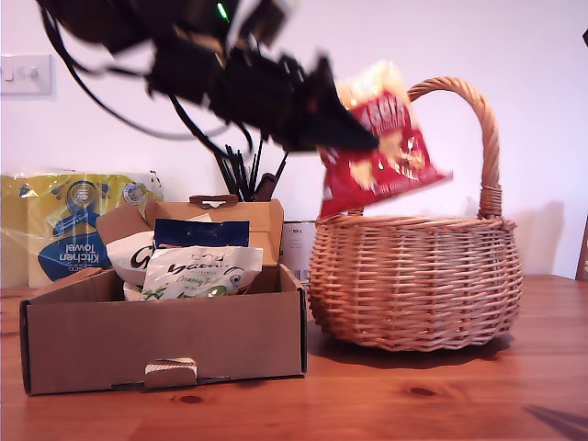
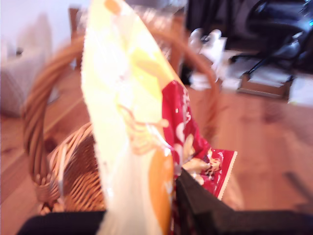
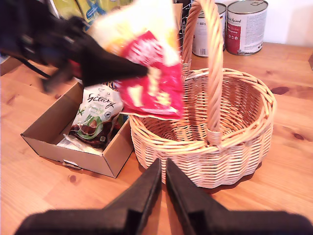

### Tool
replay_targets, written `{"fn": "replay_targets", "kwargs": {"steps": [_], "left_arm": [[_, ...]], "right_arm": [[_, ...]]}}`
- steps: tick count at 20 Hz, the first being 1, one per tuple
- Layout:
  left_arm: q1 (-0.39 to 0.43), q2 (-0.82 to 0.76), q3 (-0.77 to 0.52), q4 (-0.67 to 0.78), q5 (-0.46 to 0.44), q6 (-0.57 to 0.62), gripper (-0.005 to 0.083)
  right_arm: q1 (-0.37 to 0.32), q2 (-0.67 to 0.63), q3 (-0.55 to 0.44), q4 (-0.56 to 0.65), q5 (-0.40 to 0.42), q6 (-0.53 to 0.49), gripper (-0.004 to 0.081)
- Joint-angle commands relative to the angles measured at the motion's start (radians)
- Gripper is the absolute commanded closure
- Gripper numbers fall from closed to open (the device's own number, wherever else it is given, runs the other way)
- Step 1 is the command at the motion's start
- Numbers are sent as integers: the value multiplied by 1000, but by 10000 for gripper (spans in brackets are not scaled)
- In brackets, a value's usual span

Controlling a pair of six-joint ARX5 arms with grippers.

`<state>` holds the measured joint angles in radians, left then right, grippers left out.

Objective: Move the bags of Easter eggs from the cardboard box on the left into the woven basket on the right side.

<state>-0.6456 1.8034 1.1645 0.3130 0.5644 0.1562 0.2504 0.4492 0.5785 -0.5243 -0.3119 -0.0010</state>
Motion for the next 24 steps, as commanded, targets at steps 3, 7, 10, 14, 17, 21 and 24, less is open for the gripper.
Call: {"fn": "replay_targets", "kwargs": {"steps": [3, 7, 10, 14, 17, 21, 24], "left_arm": [[-34, 25, 2, 85, -57, -3, 795], [-57, 59, 2, 125, -65, -10, 795], [-75, 96, 2, 166, -107, -10, 795], [-76, 153, 2, 188, -129, -10, 795], [-75, 154, 2, 187, -128, -10, 795], [-73, 154, 2, 84, -127, -29, 795], [-74, 153, 2, 20, -105, -29, 795]], "right_arm": [[5, 0, -15, 10, -4, -3, 783], [5, 0, -15, 10, -4, -3, 783], [5, 0, -15, 11, -4, -3, 783], [5, 0, -15, 10, -4, -3, 783], [5, 0, -15, 7, -4, -3, 783], [5, 0, -15, 6, -4, -3, 783], [5, 0, -15, 6, -4, -3, 783]]}}
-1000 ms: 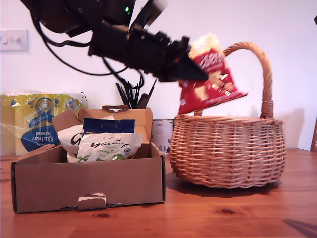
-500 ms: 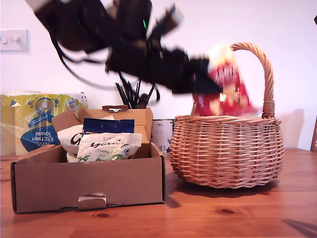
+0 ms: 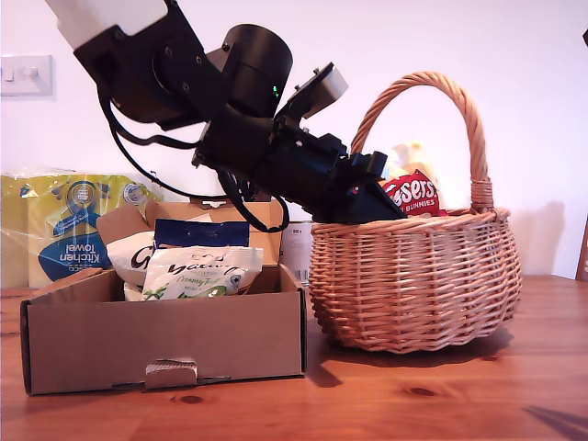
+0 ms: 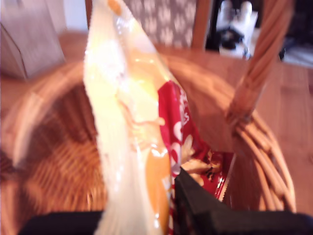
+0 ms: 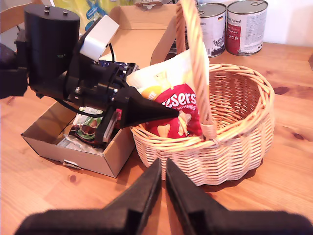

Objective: Move the bags of Easter eggs from the cardboard box on the left into the woven basket on the right side.

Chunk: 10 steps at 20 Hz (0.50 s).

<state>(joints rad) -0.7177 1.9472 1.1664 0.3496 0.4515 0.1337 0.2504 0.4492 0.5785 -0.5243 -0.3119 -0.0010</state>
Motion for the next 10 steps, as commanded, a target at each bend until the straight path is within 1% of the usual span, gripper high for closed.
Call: {"fn": "replay_targets", "kwargs": {"steps": [1, 2, 3, 6, 7, 8, 10], "left_arm": [[-2, 8, 1, -20, 12, -8, 790], [-2, 8, 3, -20, 12, -12, 751], [-2, 8, 7, -20, 12, -11, 665], [-5, 8, 35, -20, 5, -11, 280], [-5, 8, 50, -21, -3, -11, 203], [-5, 8, 65, -21, -11, -11, 179], [-5, 2, 100, -44, -12, -11, 180]], "right_arm": [[5, 0, -15, 6, -4, -3, 783], [5, 0, -15, 6, -4, -3, 783], [5, 0, -15, 6, -4, -3, 783], [5, 0, -15, 6, -4, -3, 783], [5, 0, -15, 6, -4, -3, 783], [5, 0, -15, 6, -4, -3, 783], [5, 0, -15, 6, -4, -3, 783]]}}
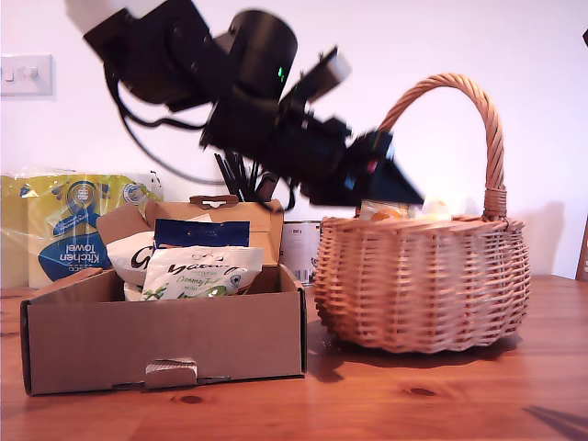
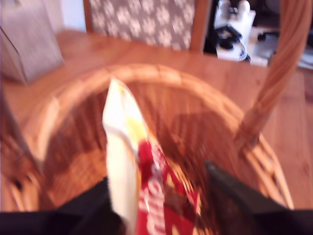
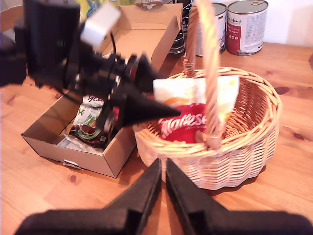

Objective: Move the bags of Easter eggs from the cardboard box on the left into the woven basket on the right side.

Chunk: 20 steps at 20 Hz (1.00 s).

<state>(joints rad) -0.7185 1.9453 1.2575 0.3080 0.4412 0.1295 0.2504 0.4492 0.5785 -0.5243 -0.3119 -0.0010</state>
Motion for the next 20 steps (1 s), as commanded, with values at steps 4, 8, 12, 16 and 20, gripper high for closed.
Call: {"fn": "replay_targets", "kwargs": {"steps": [4, 8, 12, 16, 20], "left_arm": [[-4, -40, 60, -116, -3, 10, 185], [7, -126, 60, -233, -14, 10, 242], [43, -209, 60, -373, -31, 32, 512], [92, -267, 60, -504, -40, 45, 794], [141, -294, 48, -608, -92, 92, 793]], "right_arm": [[5, 0, -15, 6, -4, -3, 783], [5, 0, -15, 6, -4, -3, 783], [5, 0, -15, 6, -4, -3, 783], [5, 0, -15, 3, -4, -3, 783], [5, 0, -15, 3, -4, -3, 783]]}}
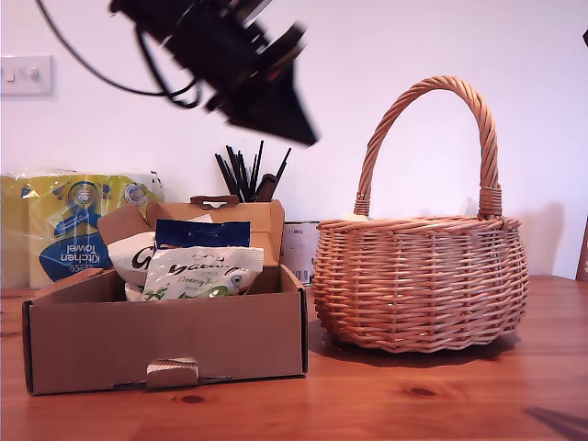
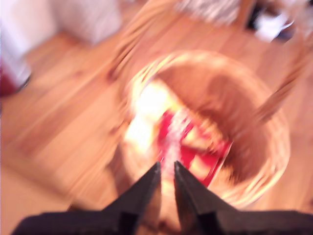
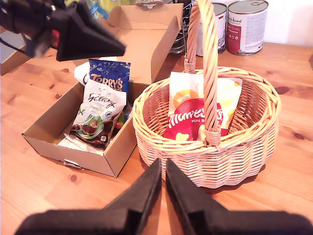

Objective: Move the bags of Easter eggs from the cardboard box on the left into the woven basket on the right side.

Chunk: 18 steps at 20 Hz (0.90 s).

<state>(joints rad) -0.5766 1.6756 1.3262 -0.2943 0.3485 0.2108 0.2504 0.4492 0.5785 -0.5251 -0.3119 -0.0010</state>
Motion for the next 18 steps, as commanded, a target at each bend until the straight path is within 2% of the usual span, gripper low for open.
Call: {"fn": "replay_targets", "kwargs": {"steps": [1, 5, 7, 10, 12, 14, 15, 16, 17, 18], "left_arm": [[10, -35, -40, -5, 1, 18, 793], [67, -130, -210, 57, 2, 24, 793], [126, -194, -325, 102, 9, 24, 793], [232, -296, -482, 160, 82, 27, 793], [309, -328, -546, 167, 101, 46, 793], [362, -316, -553, 144, 145, 47, 783], [371, -300, -553, 151, 160, 47, 714], [372, -282, -553, 162, 161, 48, 535], [372, -256, -553, 186, 159, 48, 285], [370, -231, -553, 214, 159, 50, 90]], "right_arm": [[5, 0, -15, 4, -4, -3, 783], [5, 0, -15, 4, -4, -3, 783], [5, 0, -15, 3, -4, -3, 783], [5, 0, -15, 2, -3, -3, 783], [5, 0, -15, 2, -4, -3, 783], [5, 0, -15, 2, -4, -3, 783], [5, 0, -15, 2, -4, -3, 783], [5, 0, -15, 2, -4, -3, 783], [5, 0, -15, 3, -4, -3, 783], [5, 0, -15, 3, -4, -3, 783]]}}
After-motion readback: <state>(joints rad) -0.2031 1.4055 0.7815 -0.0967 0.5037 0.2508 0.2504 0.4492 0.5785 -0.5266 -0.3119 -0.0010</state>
